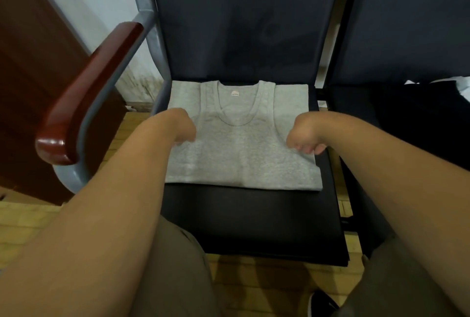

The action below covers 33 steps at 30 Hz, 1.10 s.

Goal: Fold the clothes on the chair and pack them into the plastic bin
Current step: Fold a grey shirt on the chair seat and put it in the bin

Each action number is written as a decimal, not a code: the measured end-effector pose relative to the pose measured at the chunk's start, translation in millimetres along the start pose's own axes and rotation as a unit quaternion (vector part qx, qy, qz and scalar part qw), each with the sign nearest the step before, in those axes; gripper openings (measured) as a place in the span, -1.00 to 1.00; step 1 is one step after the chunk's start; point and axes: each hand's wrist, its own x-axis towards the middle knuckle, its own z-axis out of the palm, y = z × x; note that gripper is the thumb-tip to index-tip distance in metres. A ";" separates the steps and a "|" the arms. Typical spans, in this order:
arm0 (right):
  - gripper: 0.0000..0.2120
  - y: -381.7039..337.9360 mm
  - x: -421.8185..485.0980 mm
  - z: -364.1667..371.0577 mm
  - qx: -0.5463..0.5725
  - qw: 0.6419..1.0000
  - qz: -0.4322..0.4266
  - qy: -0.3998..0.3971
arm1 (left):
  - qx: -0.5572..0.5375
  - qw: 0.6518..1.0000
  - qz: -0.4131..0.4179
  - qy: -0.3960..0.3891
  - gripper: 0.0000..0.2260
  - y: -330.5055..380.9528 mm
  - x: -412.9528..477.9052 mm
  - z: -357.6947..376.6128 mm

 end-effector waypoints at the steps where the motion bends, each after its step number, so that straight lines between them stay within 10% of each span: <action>1: -0.82 3.4 -1.6 2.5 -0.034 0.999 -0.004 -0.005 | 0.031 0.999 -0.008 -0.007 -0.68 -4.8 -2.7 1.5; 13: -0.64 -3.5 -21.0 36.0 -0.121 0.986 -0.049 0.104 | 0.040 0.998 -0.048 0.013 -0.26 -59.6 -6.1 10.9; 23: -0.61 7.7 -27.9 35.9 -0.156 0.974 0.045 0.158 | -0.097 0.992 -0.081 0.005 -0.55 -89.7 -7.3 14.9; 30: -0.39 -8.7 -37.2 49.0 -0.226 0.946 0.022 0.233 | 0.026 0.994 -0.057 0.092 -0.51 -78.1 -14.5 10.7; 33: -0.63 -18.0 -39.6 56.8 -0.203 0.952 -0.022 0.229 | 0.058 0.994 0.019 0.091 -0.67 -56.1 -36.9 8.7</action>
